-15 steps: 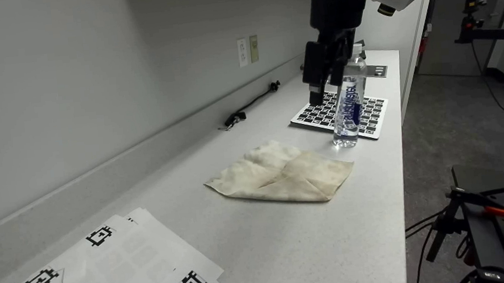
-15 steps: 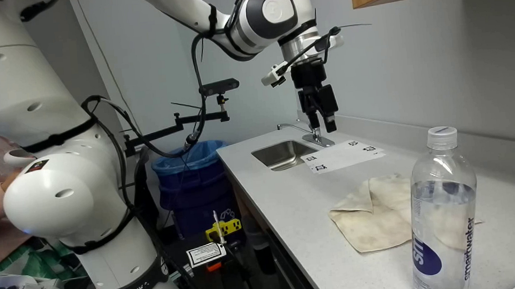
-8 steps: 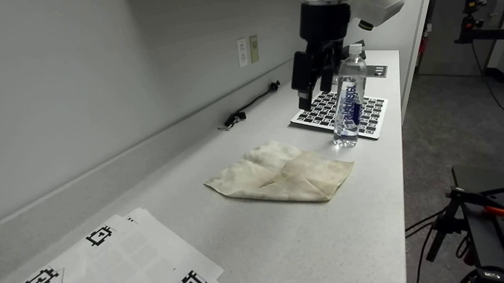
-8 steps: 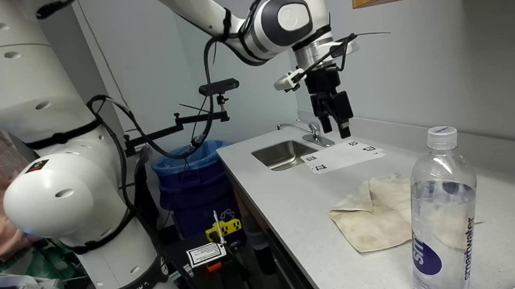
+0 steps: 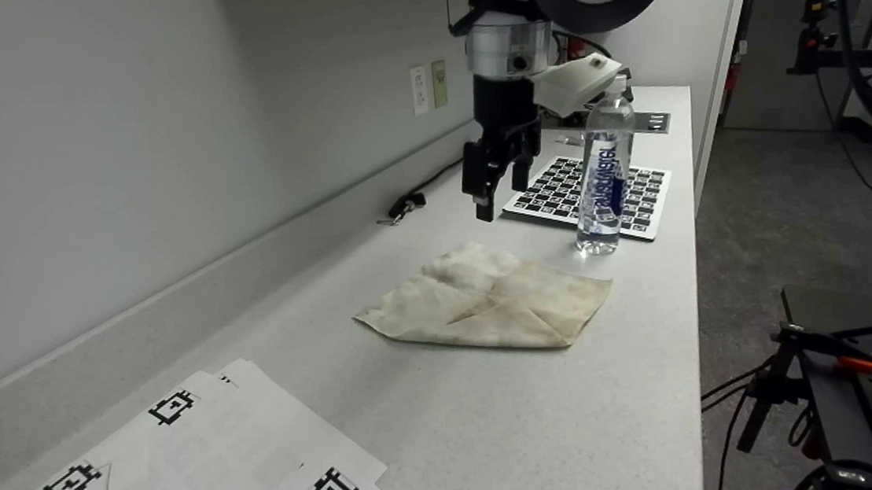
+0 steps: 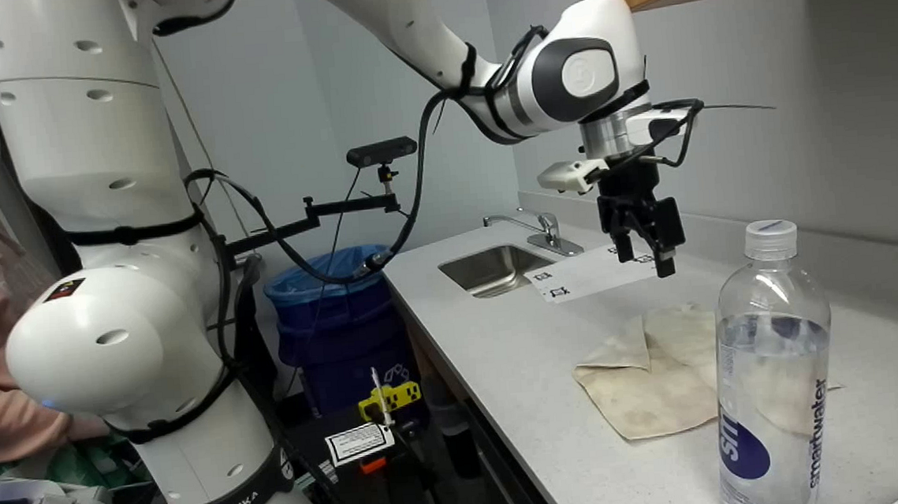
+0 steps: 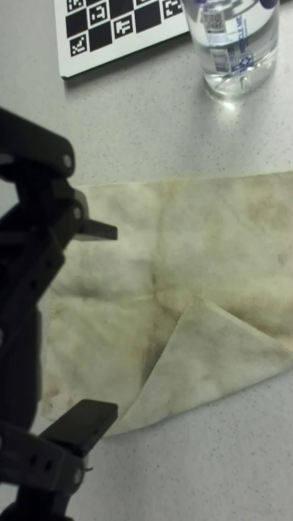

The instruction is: Pick up the towel from the countertop and wipe it on the countertop.

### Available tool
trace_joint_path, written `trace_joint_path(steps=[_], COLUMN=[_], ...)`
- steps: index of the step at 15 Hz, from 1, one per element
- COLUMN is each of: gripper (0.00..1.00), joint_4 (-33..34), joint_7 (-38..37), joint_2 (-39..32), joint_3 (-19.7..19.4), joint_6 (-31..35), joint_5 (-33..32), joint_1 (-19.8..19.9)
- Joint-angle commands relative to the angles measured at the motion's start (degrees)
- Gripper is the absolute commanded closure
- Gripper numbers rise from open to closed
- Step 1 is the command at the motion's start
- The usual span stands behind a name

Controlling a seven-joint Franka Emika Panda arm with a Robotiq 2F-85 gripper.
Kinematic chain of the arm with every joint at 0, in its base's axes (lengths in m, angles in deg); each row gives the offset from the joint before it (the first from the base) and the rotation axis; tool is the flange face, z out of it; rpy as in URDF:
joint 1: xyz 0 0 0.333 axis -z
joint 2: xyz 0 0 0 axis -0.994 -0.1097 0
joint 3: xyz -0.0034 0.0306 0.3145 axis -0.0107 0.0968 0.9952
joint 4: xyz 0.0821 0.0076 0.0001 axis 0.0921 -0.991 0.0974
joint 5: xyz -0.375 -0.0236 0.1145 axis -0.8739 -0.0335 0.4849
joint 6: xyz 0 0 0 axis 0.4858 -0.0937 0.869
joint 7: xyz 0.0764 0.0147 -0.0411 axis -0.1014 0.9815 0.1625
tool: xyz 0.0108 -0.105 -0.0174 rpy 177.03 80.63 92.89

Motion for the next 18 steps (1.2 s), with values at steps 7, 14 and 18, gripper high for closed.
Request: trace_joint_path(steps=[7, 14, 18], gripper=[0.0, 0.0, 0.0], joint_4=[10.5, 12.3, 13.2], joint_7=[3.7, 3.9, 4.6], joint_2=[-14.8, -20.2, -22.5], joint_3=[-2.5, -3.4, -3.5], joint_6=[-1.5, -1.7, -1.6], joint_5=[2.2, 2.8, 4.1], joint_1=[-0.8, -0.4, 0.1])
